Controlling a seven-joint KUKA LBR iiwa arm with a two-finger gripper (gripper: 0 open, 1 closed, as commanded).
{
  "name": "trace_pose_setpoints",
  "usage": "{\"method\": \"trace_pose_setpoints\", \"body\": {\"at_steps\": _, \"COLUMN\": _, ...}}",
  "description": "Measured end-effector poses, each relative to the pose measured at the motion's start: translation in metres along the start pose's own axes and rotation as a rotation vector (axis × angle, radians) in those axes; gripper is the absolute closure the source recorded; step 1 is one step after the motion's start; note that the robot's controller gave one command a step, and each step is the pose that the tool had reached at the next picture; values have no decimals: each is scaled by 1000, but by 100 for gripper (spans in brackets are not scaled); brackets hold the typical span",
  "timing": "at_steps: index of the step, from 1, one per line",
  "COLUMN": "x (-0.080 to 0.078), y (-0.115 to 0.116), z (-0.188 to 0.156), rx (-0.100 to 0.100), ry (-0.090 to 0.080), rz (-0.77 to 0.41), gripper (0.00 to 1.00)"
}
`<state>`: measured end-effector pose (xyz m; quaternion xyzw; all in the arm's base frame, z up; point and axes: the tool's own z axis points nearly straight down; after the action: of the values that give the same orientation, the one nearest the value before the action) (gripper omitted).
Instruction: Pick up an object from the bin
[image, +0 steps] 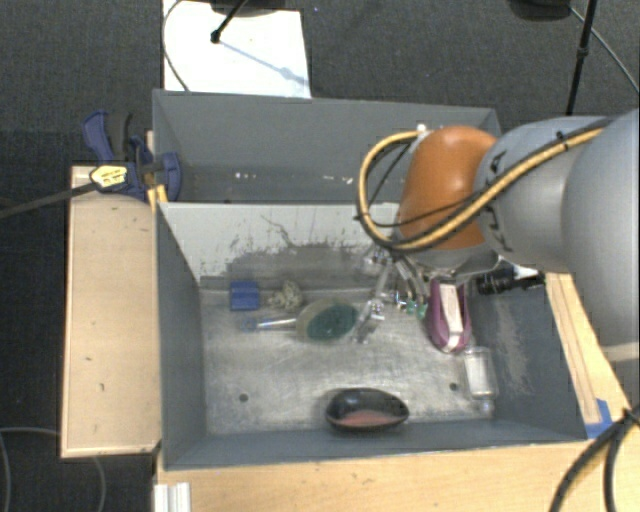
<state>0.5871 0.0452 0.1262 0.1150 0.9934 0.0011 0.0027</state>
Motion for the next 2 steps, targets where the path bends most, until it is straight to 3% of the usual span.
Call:
{"method": "trace_pose_setpoints", "body": {"at_steps": 1, "x": 2, "y": 35, "z": 52, "rx": 0, "ry": -4, "rz": 173, "gripper": 0}}
{"method": "trace_pose_setpoints", "body": {"at_steps": 2, "x": 0, "y": 34, "z": 51, "rx": -1, "ry": -11, "rz": 167, "gripper": 100}}
